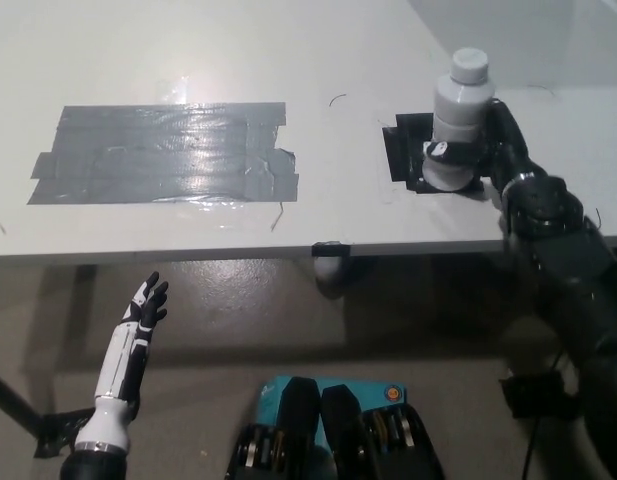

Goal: A white bottle is kept in the middle of the desk infront of the robot and the robot picks it up with its right hand and passes it to a person

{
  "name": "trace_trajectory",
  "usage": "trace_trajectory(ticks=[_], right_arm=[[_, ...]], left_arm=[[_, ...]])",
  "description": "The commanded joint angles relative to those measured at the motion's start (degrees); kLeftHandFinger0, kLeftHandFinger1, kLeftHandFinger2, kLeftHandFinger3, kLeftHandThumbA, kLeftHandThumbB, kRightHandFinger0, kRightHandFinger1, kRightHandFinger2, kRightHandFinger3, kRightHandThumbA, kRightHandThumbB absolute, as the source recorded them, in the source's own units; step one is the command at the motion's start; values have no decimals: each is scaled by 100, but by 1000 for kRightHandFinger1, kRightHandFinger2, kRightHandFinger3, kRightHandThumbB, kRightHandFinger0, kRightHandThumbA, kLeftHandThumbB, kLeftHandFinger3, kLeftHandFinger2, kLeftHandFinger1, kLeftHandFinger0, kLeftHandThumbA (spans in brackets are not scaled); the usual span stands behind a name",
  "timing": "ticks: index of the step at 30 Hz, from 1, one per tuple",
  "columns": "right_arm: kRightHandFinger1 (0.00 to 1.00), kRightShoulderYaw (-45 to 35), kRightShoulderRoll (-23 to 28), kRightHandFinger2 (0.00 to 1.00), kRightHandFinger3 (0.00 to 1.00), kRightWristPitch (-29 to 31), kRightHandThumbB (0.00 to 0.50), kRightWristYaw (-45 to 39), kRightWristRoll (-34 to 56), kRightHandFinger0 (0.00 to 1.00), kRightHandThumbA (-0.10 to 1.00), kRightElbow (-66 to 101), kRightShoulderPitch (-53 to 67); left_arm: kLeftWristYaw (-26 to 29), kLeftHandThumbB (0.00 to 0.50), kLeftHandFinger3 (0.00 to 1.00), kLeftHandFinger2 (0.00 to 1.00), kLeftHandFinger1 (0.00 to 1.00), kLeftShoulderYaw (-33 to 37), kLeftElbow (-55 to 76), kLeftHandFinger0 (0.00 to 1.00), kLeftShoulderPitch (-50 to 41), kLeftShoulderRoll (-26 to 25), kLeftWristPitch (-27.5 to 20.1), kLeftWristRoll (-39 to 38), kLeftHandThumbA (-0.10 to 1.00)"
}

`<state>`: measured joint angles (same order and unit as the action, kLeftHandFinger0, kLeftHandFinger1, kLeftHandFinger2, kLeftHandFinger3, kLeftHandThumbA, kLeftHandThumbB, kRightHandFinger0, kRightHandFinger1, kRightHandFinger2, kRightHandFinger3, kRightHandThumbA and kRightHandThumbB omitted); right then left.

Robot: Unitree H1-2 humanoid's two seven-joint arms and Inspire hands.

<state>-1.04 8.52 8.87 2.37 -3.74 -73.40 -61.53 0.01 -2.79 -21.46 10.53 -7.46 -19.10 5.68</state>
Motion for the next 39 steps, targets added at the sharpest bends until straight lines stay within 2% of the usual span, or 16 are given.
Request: trace_trajectory(ticks=[1, 2, 4, 6, 7, 8, 10, 12, 17, 19, 22, 23, 28, 31, 36, 39], right_arm=[[562, 288, 234, 608, 620, 235, 338, 96, -285, 561, 194, -356, -588], [361, 482, 249, 420, 312, 77, 294, 391, -468, 258, -83, -483, -674], [390, 556, 232, 477, 379, 80, 240, 527, -465, 287, -99, -529, -700], [272, 623, 227, 513, 475, 111, 215, 524, -465, 88, -100, -551, -687], [238, 678, 223, 608, 535, 139, 205, 511, -479, 4, -100, -551, -652], [258, 684, 216, 687, 595, 145, 203, 500, -455, 1, -100, -558, -621], [430, 684, 204, 880, 706, 132, 188, 493, -404, 0, -100, -555, -563], [528, 684, 201, 916, 780, 157, 185, 483, -387, 14, -100, -551, -516], [624, 713, 186, 960, 855, 145, 167, 494, -426, 90, -100, -530, -555], [669, 751, 151, 974, 902, 247, 150, 475, -467, 152, -100, -456, -616], [659, 833, 72, 965, 897, 349, 149, 457, -541, 151, -100, -352, -717], [636, 851, 20, 932, 890, 408, 151, 414, -546, 137, -100, -283, -757], [606, 891, -225, 948, 841, 373, 163, 267, -526, 165, -100, -115, -938], [546, 932, -399, 924, 787, 383, 174, 246, -550, 111, -100, -86, -1032], [529, 960, -518, 914, 783, 485, 174, 237, -553, 80, -100, -78, -1062], [571, 908, -734, 963, 814, 293, 179, 162, -465, 87, -100, -110, -1120]], left_arm=[[0, 163, 1000, 1000, 1000, 6, 151, 1000, 144, -76, -93, -53, 1000], [9, 157, 1000, 1000, 1000, -2, 174, 1000, 188, -86, -87, -47, 1000], [10, 164, 1000, 1000, 1000, -7, 175, 1000, 232, -94, -73, -50, 1000], [5, 163, 1000, 1000, 1000, 7, 169, 1000, 264, -112, -39, -18, 1000], [-6, 158, 1000, 1000, 1000, 9, 160, 1000, 270, -123, -39, -22, 1000], [-6, 166, 1000, 1000, 1000, 5, 170, 1000, 266, -120, -1, -26, 1000], [-25, 141, 1000, 1000, 1000, 18, 187, 1000, 252, -130, 26, -19, 1000], [-43, 139, 1000, 1000, 1000, 23, 192, 1000, 245, -140, 50, -24, 1000], [-21, 113, 1000, 1000, 1000, 27, 148, 1000, 277, -157, -22, 10, 1000], [-8, 146, 1000, 1000, 1000, 5, 145, 1000, 301, -143, 33, -24, 1000], [-40, 144, 1000, 1000, 1000, 14, 178, 1000, 302, -128, 88, -58, 1000], [-84, 109, 1000, 1000, 1000, 15, 134, 1000, 308, -133, -26, -124, 1000], [-15, 110, 1000, 1000, 1000, 42, 152, 1000, 310, -146, 24, 21, 1000], [-129, 40, 1000, 1000, 1000, 50, 191, 1000, 265, -119, -28, -142, 1000], [-130, 41, 1000, 1000, 1000, 67, 230, 1000, 228, -101, 50, -135, 1000], [-162, 76, 1000, 1000, 1000, 103, 302, 1000, 157, -56, 84, -172, 1000]])
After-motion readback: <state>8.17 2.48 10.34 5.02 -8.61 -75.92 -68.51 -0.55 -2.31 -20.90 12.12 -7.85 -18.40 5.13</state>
